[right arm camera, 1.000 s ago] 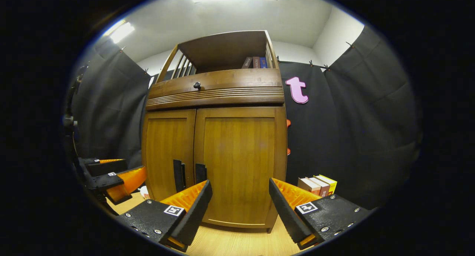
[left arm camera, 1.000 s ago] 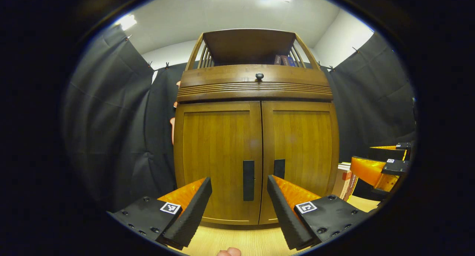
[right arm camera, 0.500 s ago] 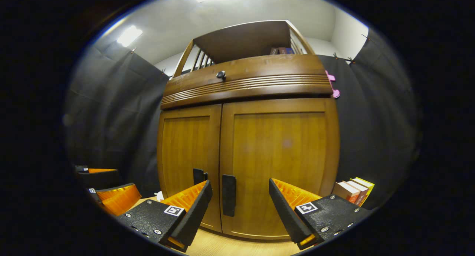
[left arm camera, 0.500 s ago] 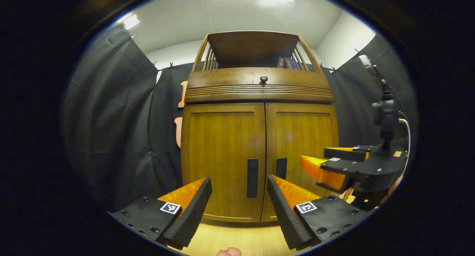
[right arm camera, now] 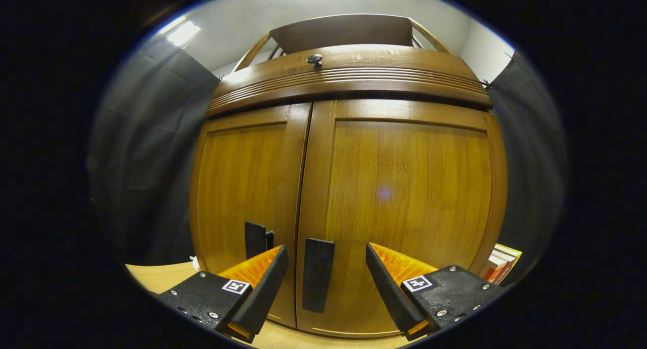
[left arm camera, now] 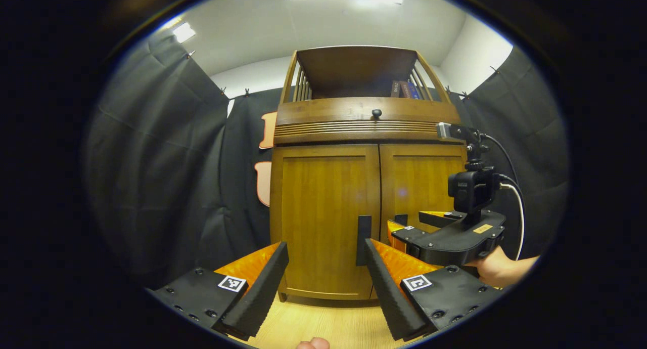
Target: Open the right door of the double-door shoe cabinet with the right hand, and open the left door with the left hand.
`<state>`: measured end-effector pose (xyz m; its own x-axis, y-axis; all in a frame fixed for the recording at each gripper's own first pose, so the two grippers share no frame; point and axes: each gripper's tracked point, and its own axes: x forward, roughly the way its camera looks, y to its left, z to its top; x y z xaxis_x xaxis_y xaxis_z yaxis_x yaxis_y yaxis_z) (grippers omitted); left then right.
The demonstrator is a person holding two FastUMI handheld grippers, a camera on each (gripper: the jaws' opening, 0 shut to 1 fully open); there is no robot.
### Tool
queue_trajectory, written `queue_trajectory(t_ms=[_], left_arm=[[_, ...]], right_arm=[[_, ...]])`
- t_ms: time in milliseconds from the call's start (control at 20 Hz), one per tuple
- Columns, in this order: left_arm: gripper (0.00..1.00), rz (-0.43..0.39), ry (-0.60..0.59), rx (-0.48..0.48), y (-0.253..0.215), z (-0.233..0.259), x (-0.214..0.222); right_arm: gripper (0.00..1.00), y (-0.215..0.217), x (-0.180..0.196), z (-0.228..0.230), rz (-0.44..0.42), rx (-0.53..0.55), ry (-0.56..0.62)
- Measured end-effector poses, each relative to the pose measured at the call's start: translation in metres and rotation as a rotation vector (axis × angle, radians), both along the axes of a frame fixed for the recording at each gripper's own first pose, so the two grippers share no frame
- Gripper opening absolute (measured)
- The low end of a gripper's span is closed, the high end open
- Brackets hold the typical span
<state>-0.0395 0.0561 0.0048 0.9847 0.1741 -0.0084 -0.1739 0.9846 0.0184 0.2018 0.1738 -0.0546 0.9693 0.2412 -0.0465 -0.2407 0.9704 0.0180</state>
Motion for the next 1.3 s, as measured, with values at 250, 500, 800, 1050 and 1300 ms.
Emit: queue_trajectory(t_ms=[250, 500, 800, 1050, 1300], left_arm=[[0.98, 0.018, -0.013, 0.013, 0.013, 0.006, -0.013], [0.97, 0.033, -0.005, 0.018, 0.019, 0.006, -0.022], [0.97, 0.027, 0.008, 0.043, 0.023, 0.004, -0.015], [0.98, 0.006, 0.003, 0.053, 0.017, 0.005, -0.019], [0.96, -0.027, 0.007, 0.044, 0.004, 0.004, -0.027]], right_arm=[[0.86, 0.01, 0.011, -0.013, -0.033, 0.03, 0.04], [0.62, 0.005, 0.023, -0.027, -0.078, 0.066, 0.089], [0.35, 0.016, 0.026, -0.037, -0.03, 0.016, 0.109], [0.19, 0.022, 0.025, -0.035, -0.013, 0.049, 0.12], [0.22, 0.022, 0.019, -0.033, 0.015, 0.046, 0.123]])
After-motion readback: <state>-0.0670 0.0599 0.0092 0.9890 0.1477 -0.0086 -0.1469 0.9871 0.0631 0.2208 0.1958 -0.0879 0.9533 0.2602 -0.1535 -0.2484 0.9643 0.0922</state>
